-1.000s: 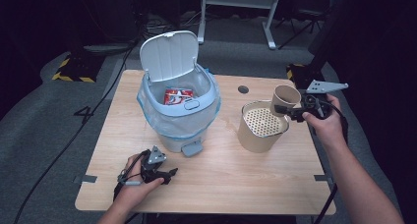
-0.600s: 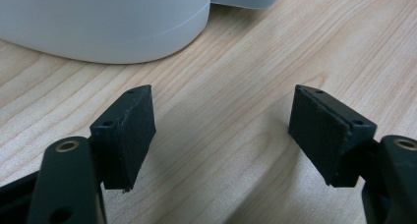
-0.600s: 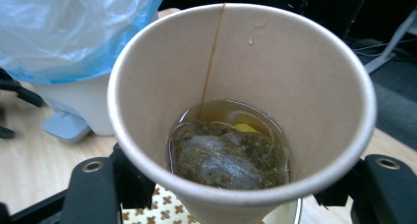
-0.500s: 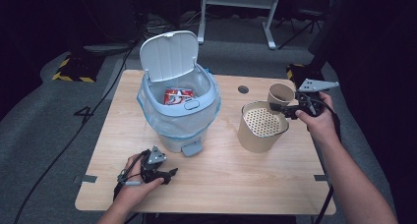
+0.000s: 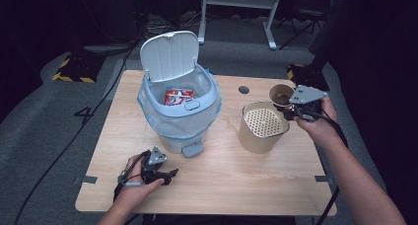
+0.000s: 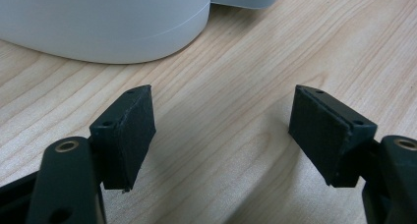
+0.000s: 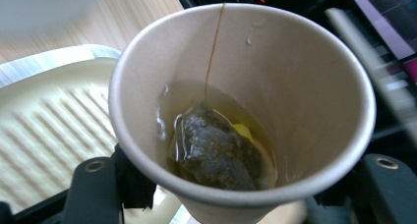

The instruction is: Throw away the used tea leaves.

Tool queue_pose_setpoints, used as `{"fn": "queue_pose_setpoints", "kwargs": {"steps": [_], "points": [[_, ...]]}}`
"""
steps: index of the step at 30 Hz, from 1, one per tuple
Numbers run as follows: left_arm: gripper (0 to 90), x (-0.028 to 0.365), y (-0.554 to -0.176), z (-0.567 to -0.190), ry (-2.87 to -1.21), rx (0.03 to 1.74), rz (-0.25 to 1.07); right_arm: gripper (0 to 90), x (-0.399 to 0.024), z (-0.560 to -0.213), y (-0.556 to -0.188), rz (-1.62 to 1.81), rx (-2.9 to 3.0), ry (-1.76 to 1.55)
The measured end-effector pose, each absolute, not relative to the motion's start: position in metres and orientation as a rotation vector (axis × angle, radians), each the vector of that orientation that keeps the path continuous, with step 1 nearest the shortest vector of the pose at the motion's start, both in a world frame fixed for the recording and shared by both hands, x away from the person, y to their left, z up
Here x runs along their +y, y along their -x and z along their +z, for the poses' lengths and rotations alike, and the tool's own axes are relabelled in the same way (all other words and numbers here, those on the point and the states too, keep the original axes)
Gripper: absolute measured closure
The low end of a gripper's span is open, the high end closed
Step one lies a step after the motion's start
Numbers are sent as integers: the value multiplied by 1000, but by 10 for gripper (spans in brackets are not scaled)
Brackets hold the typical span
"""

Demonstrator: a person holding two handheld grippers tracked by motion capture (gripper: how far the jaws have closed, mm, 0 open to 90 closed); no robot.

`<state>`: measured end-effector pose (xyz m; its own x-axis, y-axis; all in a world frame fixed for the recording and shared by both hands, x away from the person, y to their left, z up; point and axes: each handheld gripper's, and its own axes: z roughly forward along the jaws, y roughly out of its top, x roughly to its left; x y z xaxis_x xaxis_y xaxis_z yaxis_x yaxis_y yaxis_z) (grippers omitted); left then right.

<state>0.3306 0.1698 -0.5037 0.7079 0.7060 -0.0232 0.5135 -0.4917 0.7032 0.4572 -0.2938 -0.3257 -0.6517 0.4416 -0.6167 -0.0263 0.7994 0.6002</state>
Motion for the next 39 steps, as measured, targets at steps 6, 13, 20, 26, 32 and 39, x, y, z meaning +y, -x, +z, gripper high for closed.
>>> {"fn": "queue_pose_setpoints", "kwargs": {"steps": [6,13,20,26,32,39], "points": [[257,170,-331,-504,-2204,923,350,345,-279,-333,-448,282,2065,-13],[256,170,-331,-504,-2204,923,349,345,-269,-344,-443,-68,1911,182],[256,170,-331,-504,-2204,923,349,343,-264,-348,-438,-370,1643,410],[256,170,-331,-504,-2204,923,349,342,-262,-352,-435,-569,1448,546],[256,170,-331,-504,-2204,923,349,341,-257,-349,-432,-628,1367,599],[256,170,-331,-504,-2204,923,349,337,-256,-348,-431,-623,1363,608]]}}
